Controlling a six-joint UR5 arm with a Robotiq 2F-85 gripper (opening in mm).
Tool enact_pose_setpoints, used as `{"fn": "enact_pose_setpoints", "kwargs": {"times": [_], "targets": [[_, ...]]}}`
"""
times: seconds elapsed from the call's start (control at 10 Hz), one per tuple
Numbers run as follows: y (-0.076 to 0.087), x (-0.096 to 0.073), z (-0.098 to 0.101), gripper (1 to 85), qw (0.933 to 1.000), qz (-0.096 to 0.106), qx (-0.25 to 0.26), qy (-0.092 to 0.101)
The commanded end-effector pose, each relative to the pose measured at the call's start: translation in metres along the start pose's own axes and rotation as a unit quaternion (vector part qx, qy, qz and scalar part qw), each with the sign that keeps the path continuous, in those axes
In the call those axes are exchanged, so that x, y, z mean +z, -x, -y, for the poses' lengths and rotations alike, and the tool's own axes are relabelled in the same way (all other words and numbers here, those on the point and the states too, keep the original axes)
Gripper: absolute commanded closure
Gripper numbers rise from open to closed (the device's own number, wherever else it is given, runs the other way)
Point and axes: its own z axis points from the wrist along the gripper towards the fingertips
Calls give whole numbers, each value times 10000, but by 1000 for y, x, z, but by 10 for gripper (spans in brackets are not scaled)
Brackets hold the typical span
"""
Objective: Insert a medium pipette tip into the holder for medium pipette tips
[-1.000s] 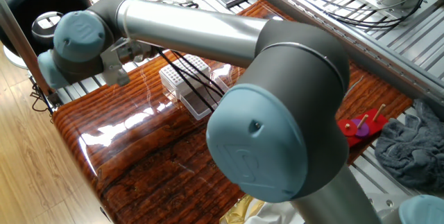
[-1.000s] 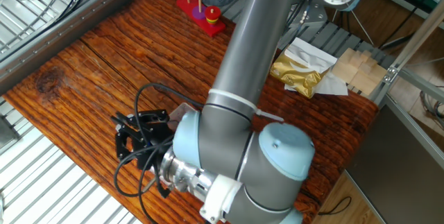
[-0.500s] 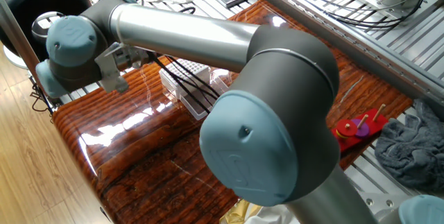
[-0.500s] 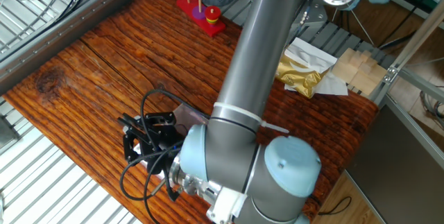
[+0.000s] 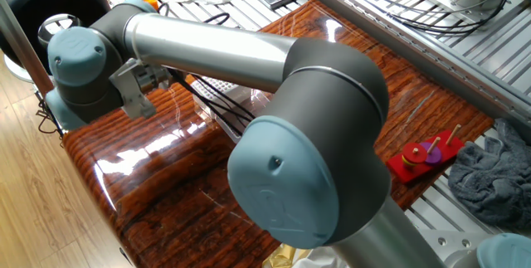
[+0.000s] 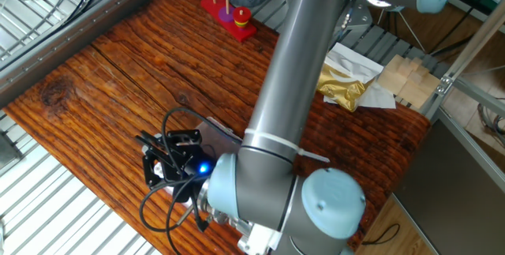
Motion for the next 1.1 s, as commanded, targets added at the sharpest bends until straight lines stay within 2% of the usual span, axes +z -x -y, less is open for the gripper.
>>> {"fn": "enact_pose_setpoints", "kwargs": {"times": [0.0,0.3,1.0], "targets": [[3,-5,-2,847,10000,-22,17,27],[7,-13,-4,847,9999,-47,63,63],[21,-15,-7,847,9998,-16,171,65]]}}
